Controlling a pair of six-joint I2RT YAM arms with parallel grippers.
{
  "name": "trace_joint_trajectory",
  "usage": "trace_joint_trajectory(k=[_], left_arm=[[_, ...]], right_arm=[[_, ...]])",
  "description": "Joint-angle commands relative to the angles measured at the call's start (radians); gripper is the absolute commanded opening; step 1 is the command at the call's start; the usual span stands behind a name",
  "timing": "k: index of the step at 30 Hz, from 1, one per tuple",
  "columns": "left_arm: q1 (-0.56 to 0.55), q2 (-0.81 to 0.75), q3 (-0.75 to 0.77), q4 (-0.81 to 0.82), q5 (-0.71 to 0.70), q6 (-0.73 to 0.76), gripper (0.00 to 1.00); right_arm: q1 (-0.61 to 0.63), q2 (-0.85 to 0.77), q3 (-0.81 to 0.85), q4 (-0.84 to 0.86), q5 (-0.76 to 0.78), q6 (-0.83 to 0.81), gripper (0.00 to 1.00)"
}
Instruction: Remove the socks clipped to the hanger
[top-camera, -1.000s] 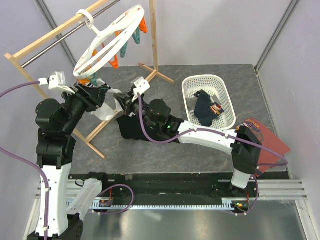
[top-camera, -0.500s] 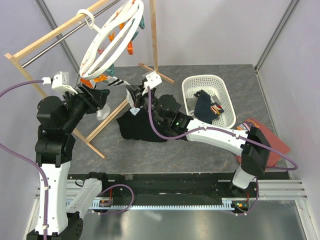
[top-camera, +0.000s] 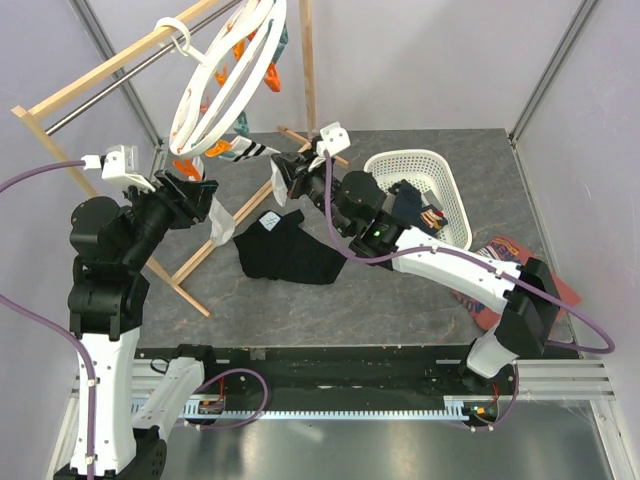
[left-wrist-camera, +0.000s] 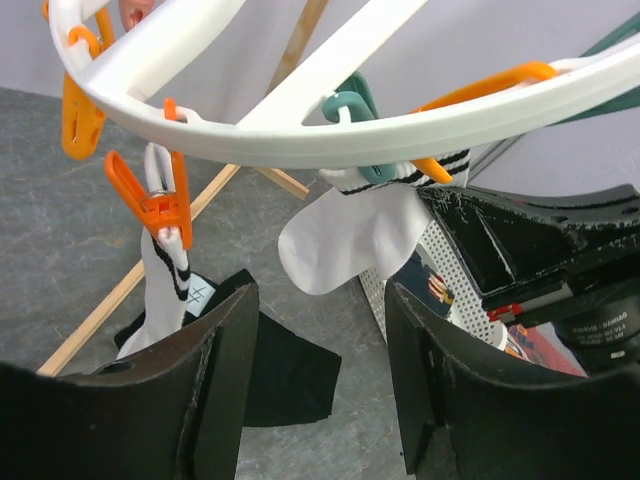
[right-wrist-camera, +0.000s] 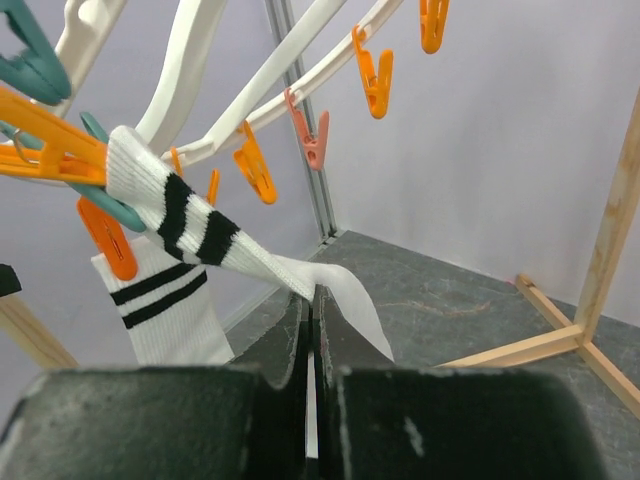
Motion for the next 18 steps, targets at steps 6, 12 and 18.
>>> trace_joint_trajectory(k=[6,12,18], left_arm=[[-0.002,-0.020,-0.007,0.098,0.044,0.000,0.56],[-0.002,-0.049,-0.048,0.081,0.112,-0.043,0.54],[-0.002,-0.106,-0.119,0.044,0.069,-0.006,0.56]], right_arm=[[-0.032,-0.080,-0.037,-0.059,-0.283,0.062,0.00],[-0.021,-0.081,-0.075,-0.025,-0.353,0.114,0.00],[-0.012,-0.080,-0.099,0.059,-0.405,0.238,0.00]])
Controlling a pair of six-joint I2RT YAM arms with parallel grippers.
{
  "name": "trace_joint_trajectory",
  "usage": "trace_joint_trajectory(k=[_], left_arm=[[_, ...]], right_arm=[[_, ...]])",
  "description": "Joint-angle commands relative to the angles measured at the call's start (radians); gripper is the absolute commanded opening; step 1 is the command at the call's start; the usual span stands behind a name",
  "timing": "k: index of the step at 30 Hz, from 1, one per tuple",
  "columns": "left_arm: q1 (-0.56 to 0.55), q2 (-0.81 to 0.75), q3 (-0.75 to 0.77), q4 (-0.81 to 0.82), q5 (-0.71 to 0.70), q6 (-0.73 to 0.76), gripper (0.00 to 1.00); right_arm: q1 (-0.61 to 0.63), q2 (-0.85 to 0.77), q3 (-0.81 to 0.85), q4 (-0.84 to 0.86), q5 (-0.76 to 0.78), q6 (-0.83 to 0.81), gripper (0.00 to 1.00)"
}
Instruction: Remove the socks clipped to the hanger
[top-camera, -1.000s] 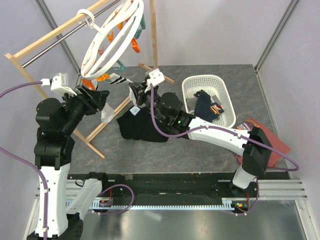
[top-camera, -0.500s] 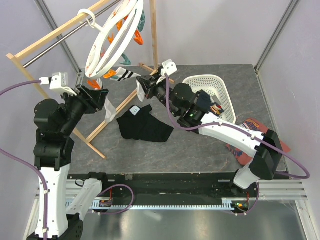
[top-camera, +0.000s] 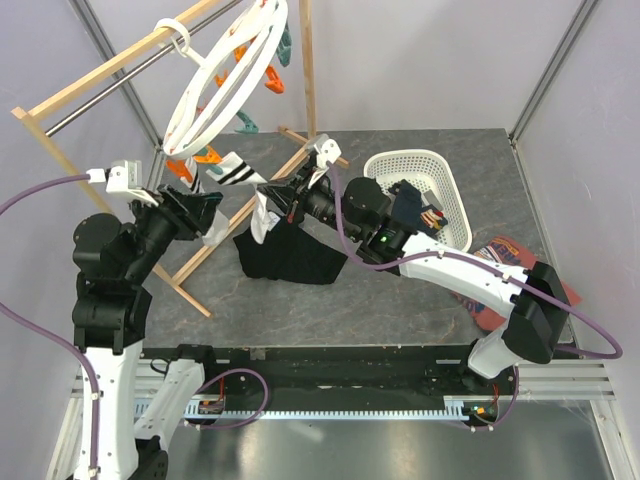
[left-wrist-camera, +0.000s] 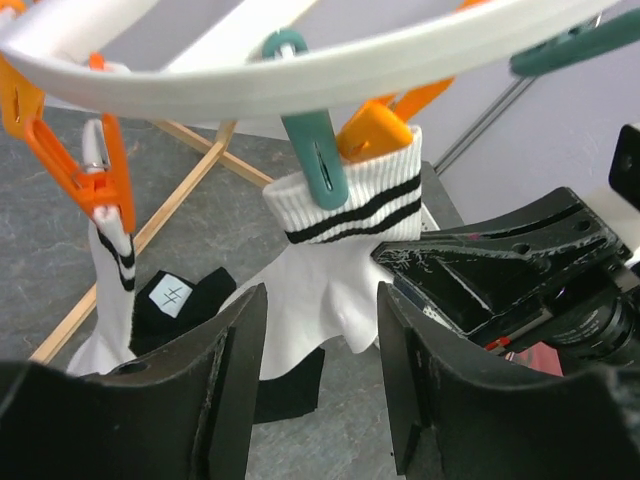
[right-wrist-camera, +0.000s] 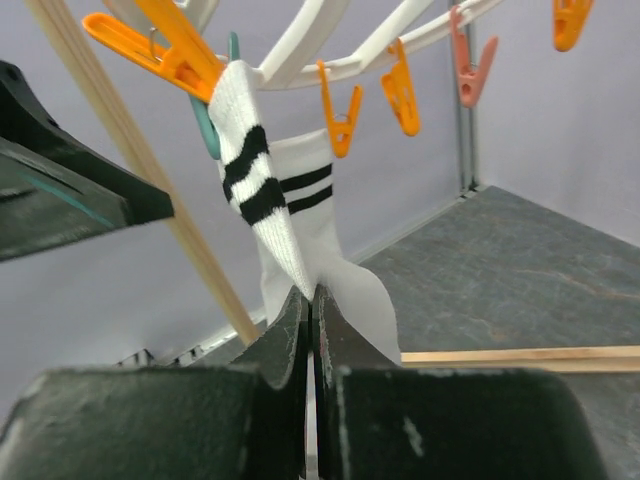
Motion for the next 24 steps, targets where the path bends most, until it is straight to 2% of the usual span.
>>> trace_joint_trajectory(k=[1,6,12,24], left_arm=[[-0.002,-0.040,-0.045,-0.010,-0.009,0.007,0.57],[-0.002,-0.029,0.013,-0.048,-0.112,-0.027,0.56],[-0.002,-0.009,0.089,-0.068,-0.213,-0.033,0.52],[-0.002,0.057,0.182,-0.039,-0.236,0.027,0.47]], right_arm=[[0.013,-0.020,-0.025,0.115,-0.063,0.117,0.00],[0.062,-0.011,-0.070,0.134,0.017,0.041,0.00],[0.116,0.042,-0.033,0.128,0.086,-0.083,0.00],[0.221,0.139,0.090,0.120,0.246,-0.303,0.00]])
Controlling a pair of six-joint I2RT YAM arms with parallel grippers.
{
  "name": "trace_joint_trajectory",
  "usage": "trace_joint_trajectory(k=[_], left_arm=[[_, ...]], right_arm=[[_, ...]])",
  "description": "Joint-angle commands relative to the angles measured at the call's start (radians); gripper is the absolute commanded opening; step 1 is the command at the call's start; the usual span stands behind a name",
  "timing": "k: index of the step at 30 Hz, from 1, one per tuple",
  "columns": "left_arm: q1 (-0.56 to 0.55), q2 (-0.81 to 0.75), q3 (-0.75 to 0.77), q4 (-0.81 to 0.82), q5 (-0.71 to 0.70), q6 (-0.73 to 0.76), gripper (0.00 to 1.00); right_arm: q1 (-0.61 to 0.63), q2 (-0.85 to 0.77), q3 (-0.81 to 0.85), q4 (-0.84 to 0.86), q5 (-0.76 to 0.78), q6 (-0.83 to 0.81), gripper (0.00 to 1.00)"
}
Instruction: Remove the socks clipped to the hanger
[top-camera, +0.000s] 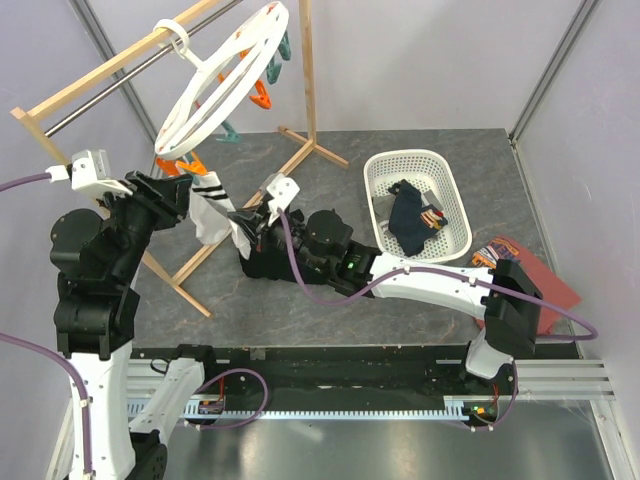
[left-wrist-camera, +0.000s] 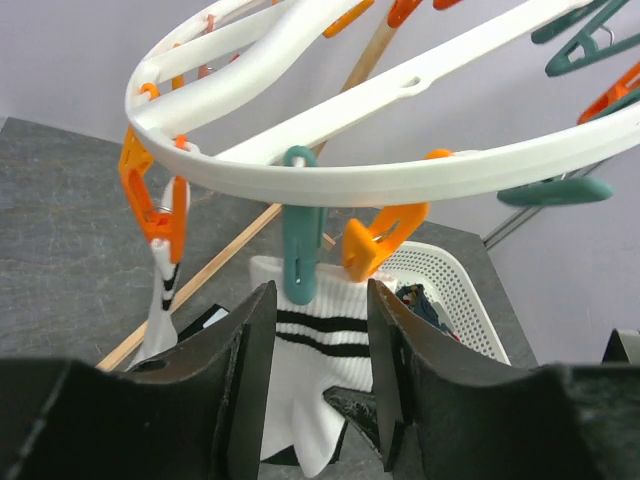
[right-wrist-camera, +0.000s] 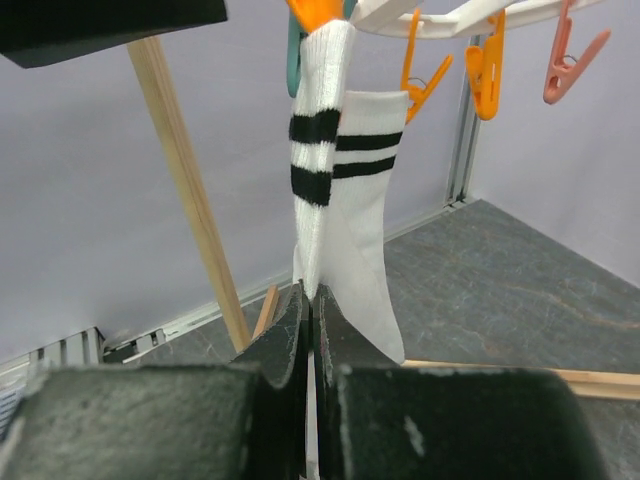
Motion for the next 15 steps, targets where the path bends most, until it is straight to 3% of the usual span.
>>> trace_joint_trajectory(k=[1,15], left_arm=[[-0.002,0.025,0.034,0.034,-0.012,0.049,0.46],[-0.002,0.030,0.035,0.026,-0.078,0.125,0.38]], right_arm=[[0.039,0.034,0.079,0.028,0.103,-0.127,0.00],[0.077,0.091,0.136,0.032,0.169,-0.176,0.00]])
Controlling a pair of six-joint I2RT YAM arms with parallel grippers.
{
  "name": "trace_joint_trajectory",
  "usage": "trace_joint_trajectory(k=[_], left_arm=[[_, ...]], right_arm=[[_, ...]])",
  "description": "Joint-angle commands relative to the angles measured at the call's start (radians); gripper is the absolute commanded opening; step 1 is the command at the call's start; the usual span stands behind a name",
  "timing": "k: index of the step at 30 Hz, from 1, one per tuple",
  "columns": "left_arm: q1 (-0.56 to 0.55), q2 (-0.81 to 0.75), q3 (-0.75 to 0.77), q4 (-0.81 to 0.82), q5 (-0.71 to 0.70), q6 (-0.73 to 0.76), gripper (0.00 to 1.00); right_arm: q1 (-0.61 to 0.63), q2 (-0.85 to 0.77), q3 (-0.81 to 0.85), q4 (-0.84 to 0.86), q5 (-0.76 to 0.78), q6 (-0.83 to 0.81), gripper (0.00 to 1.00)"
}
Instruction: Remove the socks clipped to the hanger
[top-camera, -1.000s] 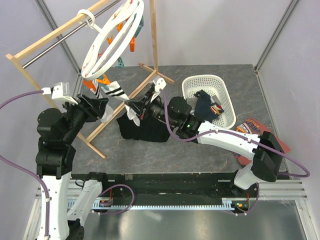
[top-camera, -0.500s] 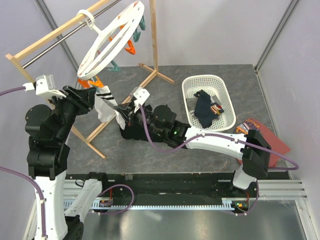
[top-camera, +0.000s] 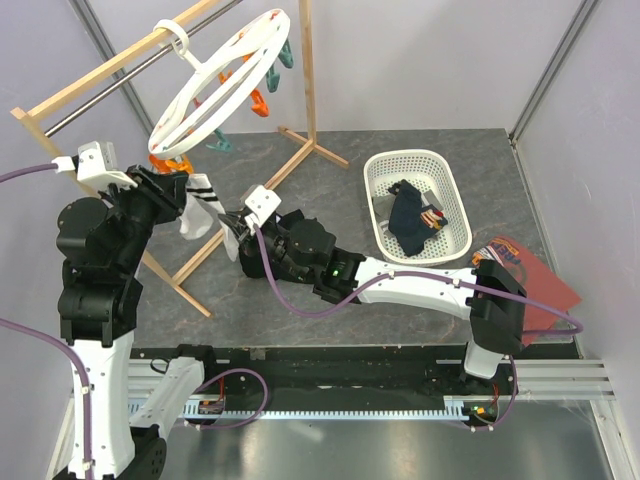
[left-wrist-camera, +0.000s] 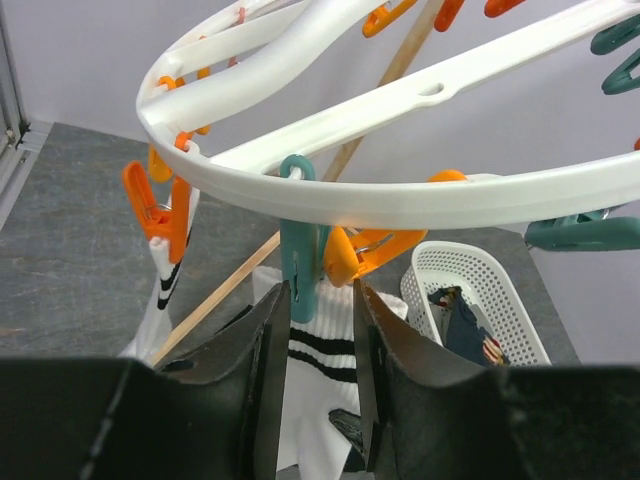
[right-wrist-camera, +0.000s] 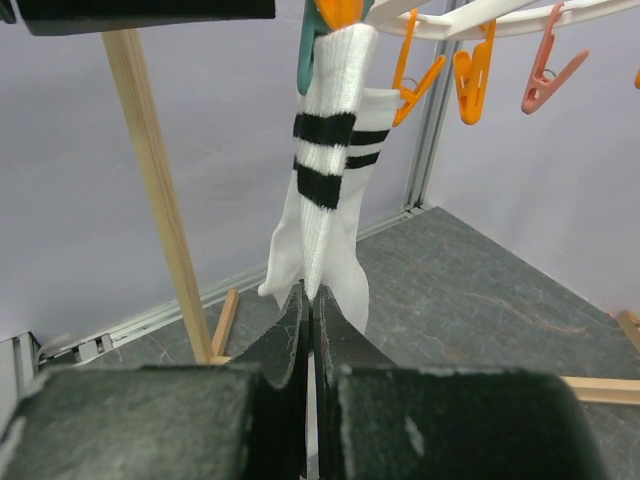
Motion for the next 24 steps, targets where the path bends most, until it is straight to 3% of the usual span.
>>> trace_joint_trajectory(k=[1,24], left_arm=[[-0.002,-0.020,0.029,0.021,-0.035,0.068,0.38],[-0.002,-0.036,-0.008,-0.044,-0.134,0.074,0.39]], right_arm=[[0.007,0.013,0.059,0.020,0.042,-0.018,0.00],[0.007,0.015,0.096,-0.021,0.045,0.007,0.00]])
